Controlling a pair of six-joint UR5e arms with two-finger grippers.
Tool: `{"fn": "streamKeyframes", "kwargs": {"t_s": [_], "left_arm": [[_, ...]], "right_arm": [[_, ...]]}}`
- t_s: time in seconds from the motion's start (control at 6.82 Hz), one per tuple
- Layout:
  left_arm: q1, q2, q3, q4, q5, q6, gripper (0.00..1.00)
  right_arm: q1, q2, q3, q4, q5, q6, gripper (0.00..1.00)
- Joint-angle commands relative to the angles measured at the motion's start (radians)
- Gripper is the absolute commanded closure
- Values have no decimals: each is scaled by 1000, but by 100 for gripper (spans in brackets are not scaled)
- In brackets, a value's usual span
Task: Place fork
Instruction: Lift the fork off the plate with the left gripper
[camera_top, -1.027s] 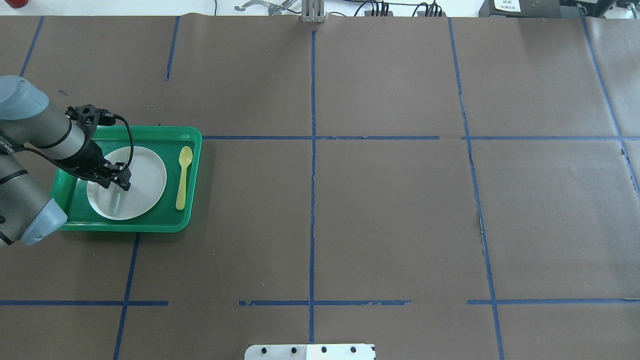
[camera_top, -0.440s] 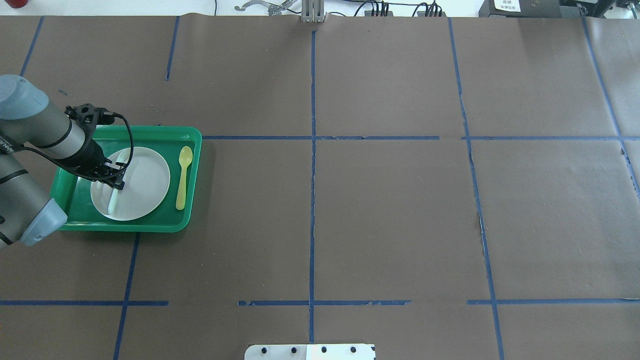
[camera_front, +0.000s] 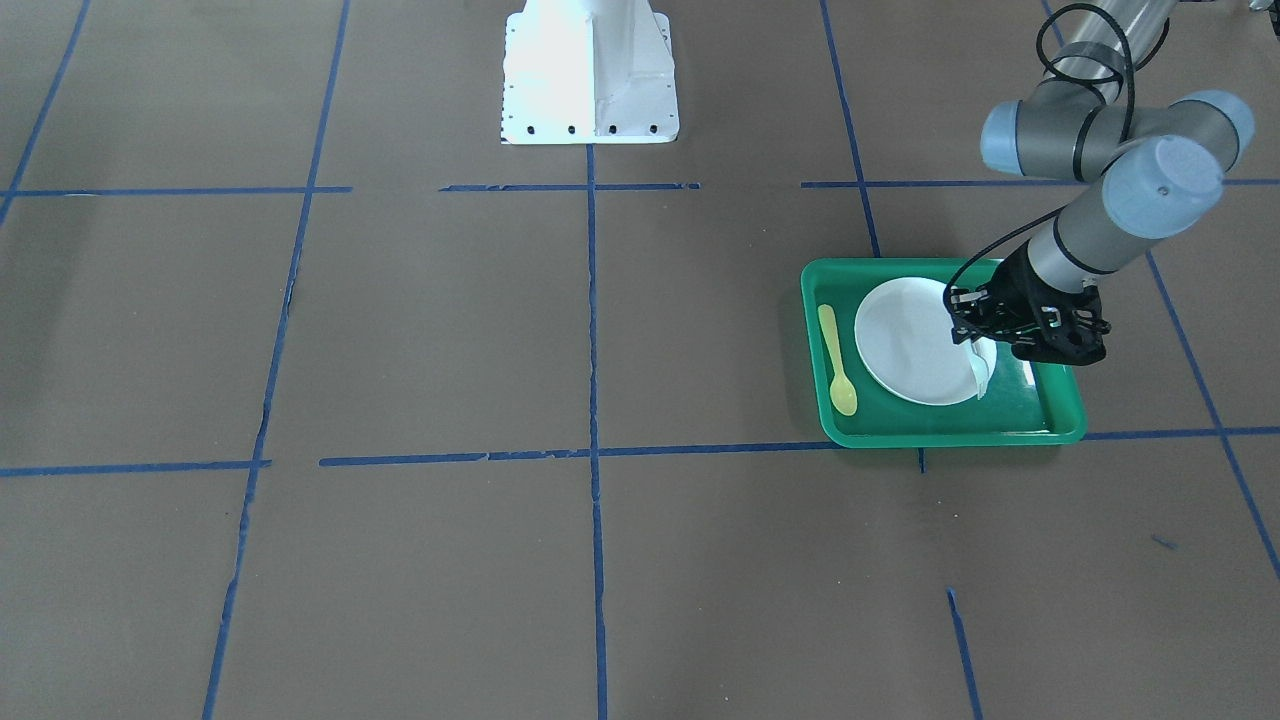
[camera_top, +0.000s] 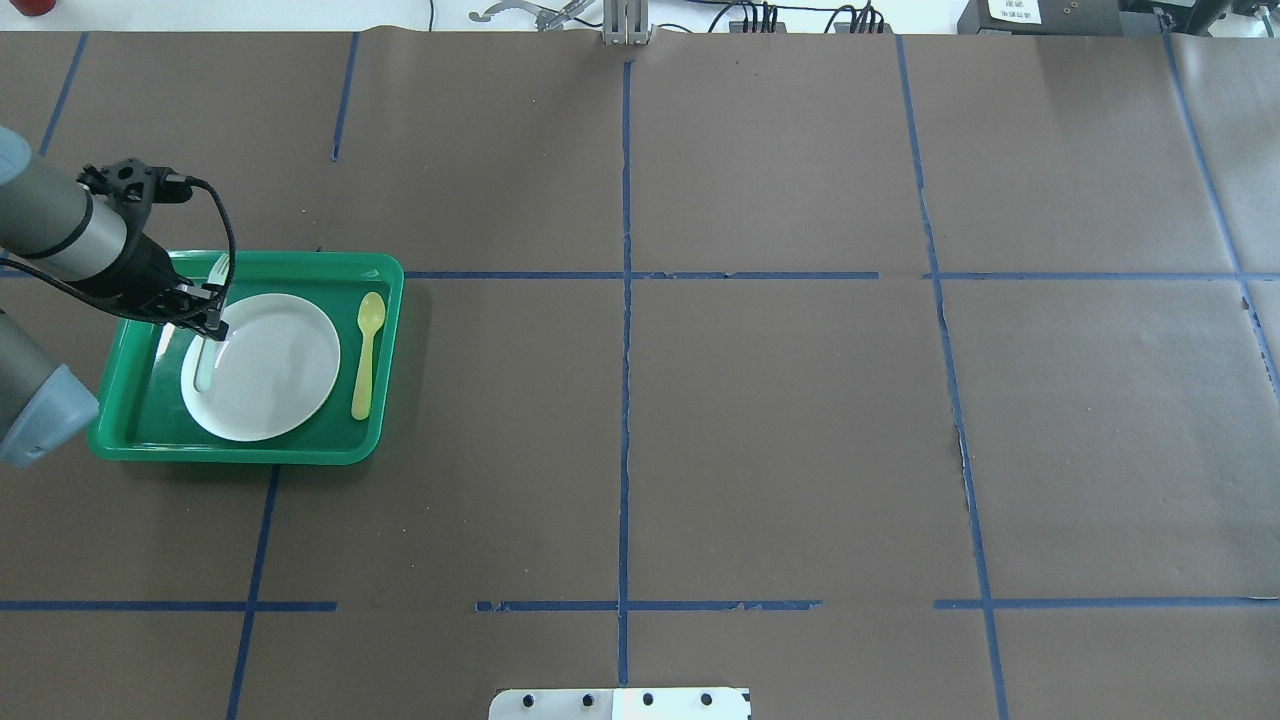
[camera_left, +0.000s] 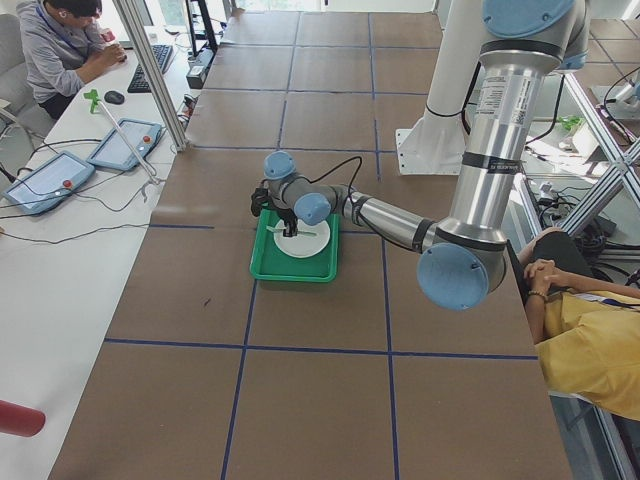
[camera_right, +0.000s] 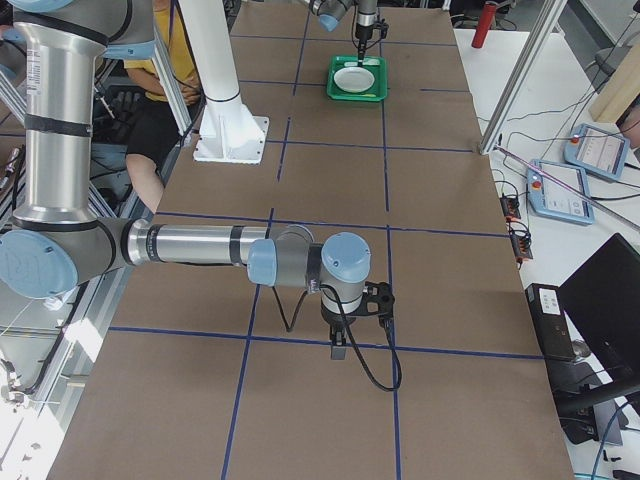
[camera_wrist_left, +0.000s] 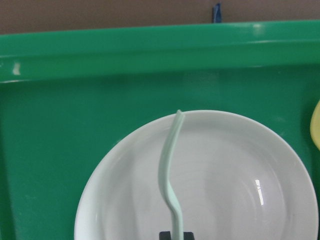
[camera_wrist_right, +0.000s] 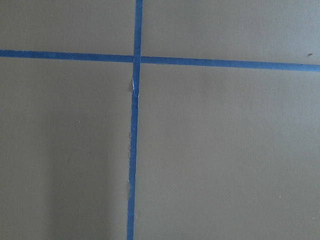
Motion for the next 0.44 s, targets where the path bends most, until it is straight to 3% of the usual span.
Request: {"fn": "streamKeyframes", "kwargs": {"t_s": [0.0, 0.29], "left_arm": [[-43, 41, 12, 31, 1, 88, 100], [-39, 43, 62, 33, 0, 75, 100]], "right_arm": [[0, 0, 0, 0, 0, 0, 0], [0, 0, 0, 0, 0, 0, 0]]}}
